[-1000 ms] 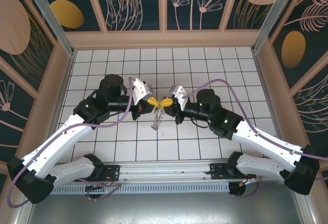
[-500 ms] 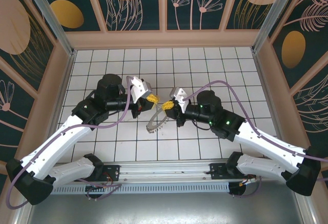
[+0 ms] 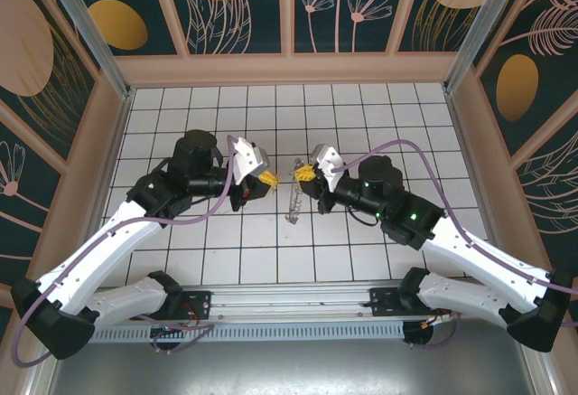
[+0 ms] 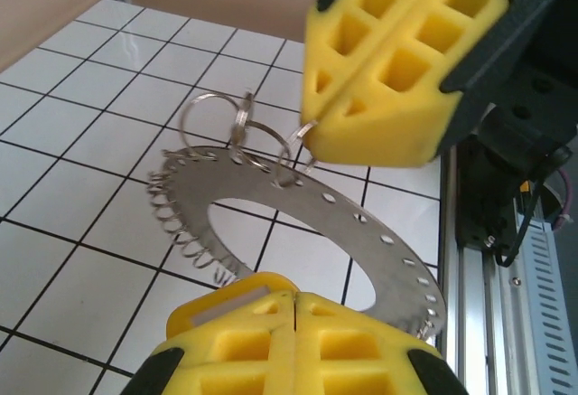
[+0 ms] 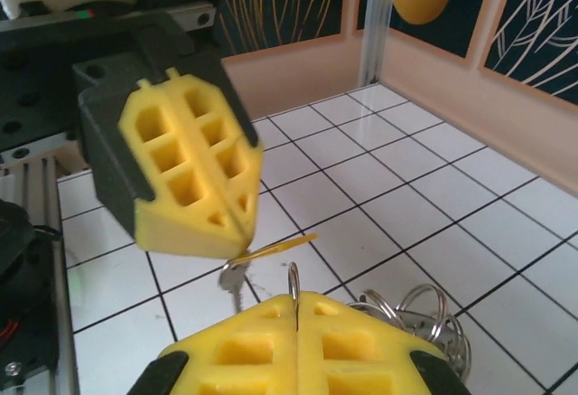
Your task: Put the keys on the keyring
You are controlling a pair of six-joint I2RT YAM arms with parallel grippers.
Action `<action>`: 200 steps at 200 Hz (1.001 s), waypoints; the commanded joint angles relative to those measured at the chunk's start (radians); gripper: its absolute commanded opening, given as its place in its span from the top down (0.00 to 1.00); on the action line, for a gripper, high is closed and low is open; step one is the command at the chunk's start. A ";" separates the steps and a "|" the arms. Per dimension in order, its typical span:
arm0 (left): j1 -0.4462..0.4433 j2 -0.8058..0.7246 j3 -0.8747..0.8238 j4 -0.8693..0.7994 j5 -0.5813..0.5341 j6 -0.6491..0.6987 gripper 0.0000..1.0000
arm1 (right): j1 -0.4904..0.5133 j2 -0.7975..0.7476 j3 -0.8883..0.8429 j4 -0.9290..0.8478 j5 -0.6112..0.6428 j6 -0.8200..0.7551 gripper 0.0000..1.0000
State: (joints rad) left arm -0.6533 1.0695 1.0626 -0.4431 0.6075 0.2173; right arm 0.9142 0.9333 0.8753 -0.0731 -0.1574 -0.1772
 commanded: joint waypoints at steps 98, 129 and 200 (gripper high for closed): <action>-0.025 0.068 0.047 -0.042 0.101 0.014 1.00 | -0.057 0.091 0.069 0.008 -0.161 -0.087 1.00; -0.026 0.088 0.059 -0.034 0.089 0.013 1.00 | -0.057 0.080 0.060 -0.004 -0.204 -0.087 1.00; -0.025 0.088 0.071 0.013 0.066 -0.008 1.00 | -0.058 0.069 0.051 -0.070 -0.212 -0.099 1.00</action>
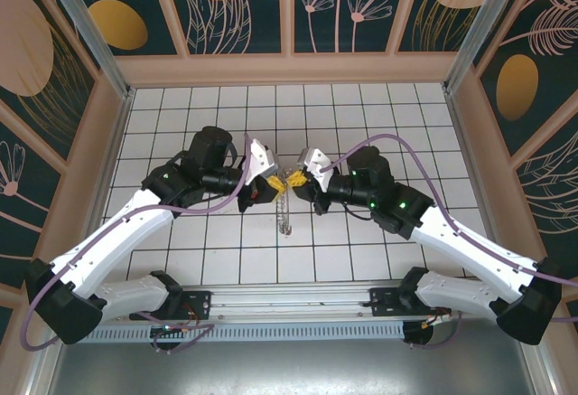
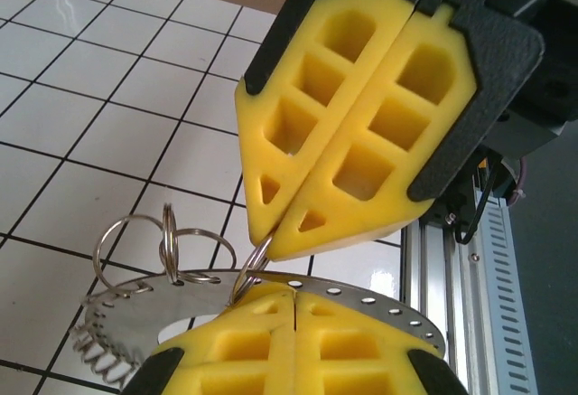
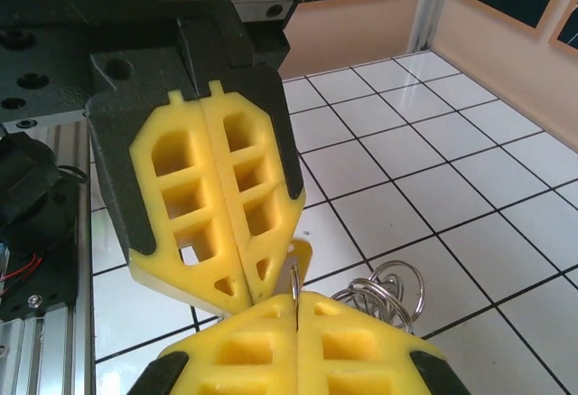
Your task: Put the keys on the keyring
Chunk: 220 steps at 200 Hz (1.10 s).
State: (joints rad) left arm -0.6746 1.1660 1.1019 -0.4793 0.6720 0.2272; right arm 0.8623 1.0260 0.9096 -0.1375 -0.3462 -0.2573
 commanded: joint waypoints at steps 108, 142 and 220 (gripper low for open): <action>-0.004 -0.047 0.001 0.132 -0.101 -0.057 1.00 | 0.006 -0.044 0.012 -0.025 -0.025 -0.001 1.00; -0.004 -0.049 -0.009 0.165 -0.086 -0.073 1.00 | 0.009 -0.043 0.009 -0.008 -0.013 0.007 1.00; -0.004 -0.077 -0.020 0.170 -0.083 -0.077 1.00 | 0.009 -0.092 -0.073 0.162 0.043 0.102 1.00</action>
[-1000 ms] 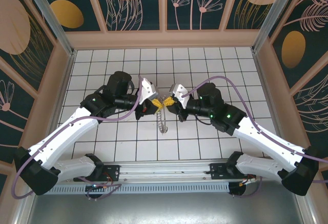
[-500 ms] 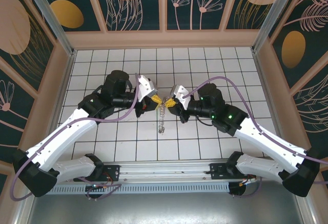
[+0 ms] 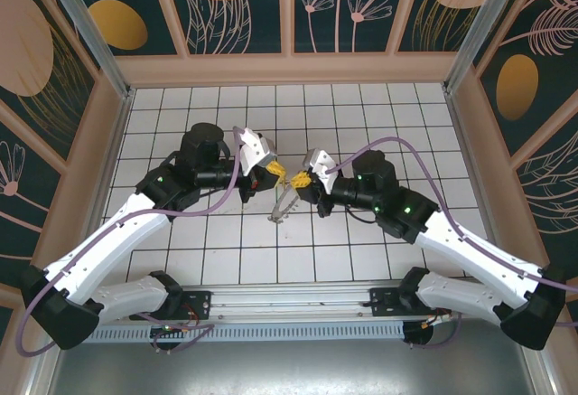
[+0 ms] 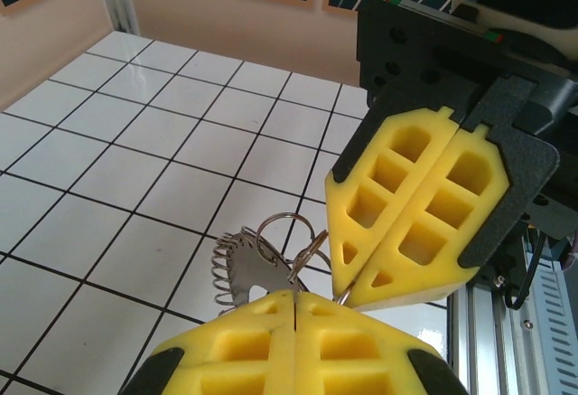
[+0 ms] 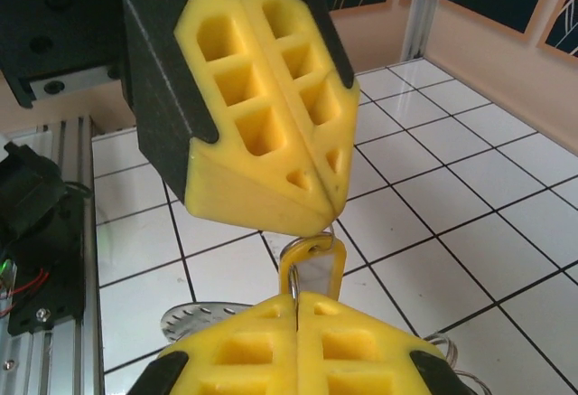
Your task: Put the keys on the keyring
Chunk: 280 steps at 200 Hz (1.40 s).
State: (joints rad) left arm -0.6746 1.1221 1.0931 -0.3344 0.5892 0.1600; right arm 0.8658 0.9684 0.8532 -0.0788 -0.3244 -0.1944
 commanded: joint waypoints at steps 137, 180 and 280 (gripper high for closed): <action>-0.003 -0.030 -0.033 0.078 0.032 -0.017 1.00 | 0.005 -0.007 -0.013 0.150 -0.004 0.048 1.00; -0.004 -0.028 -0.042 0.110 0.042 -0.031 1.00 | 0.005 -0.007 -0.016 0.154 -0.005 0.052 1.00; -0.003 -0.056 -0.046 0.092 0.008 -0.020 1.00 | -0.007 -0.037 -0.040 0.149 0.071 0.064 1.00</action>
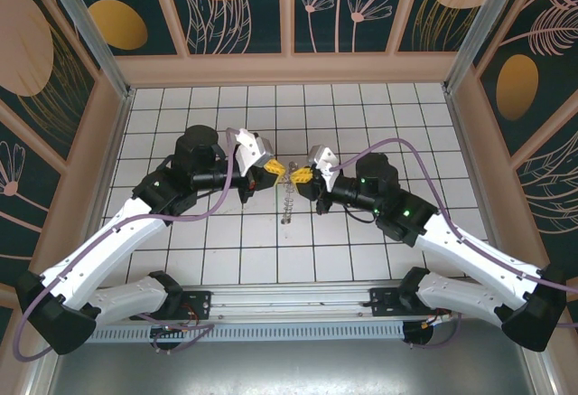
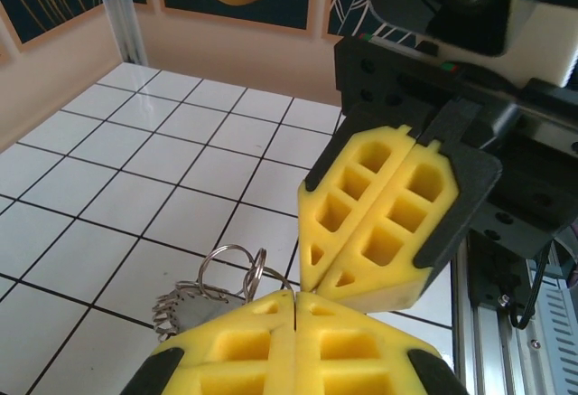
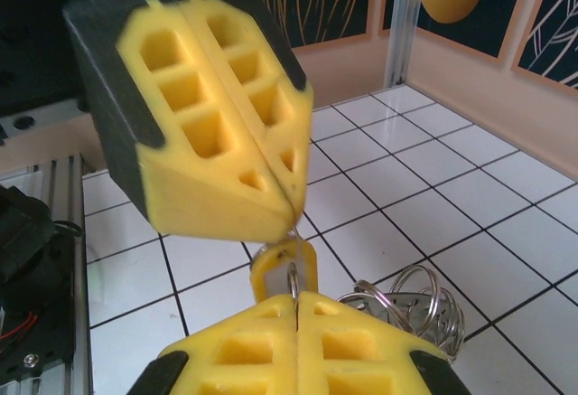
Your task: Put the keys on the keyring
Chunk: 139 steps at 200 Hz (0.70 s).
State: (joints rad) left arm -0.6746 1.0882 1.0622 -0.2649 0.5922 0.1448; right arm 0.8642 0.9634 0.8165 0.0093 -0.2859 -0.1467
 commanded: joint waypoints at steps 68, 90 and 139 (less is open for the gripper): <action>-0.004 -0.021 -0.024 0.038 0.031 0.000 1.00 | -0.007 0.004 0.006 0.115 -0.019 0.030 1.00; -0.004 -0.016 -0.025 0.048 0.035 -0.001 1.00 | -0.005 0.015 0.007 0.123 -0.041 0.034 1.00; -0.004 -0.005 -0.031 0.071 0.034 -0.007 1.00 | -0.005 0.009 -0.001 0.125 -0.059 0.036 1.00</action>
State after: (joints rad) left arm -0.6746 1.0817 1.0393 -0.2367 0.6022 0.1448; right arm 0.8616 0.9829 0.8158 0.0658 -0.3164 -0.1234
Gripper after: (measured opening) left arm 0.047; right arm 0.059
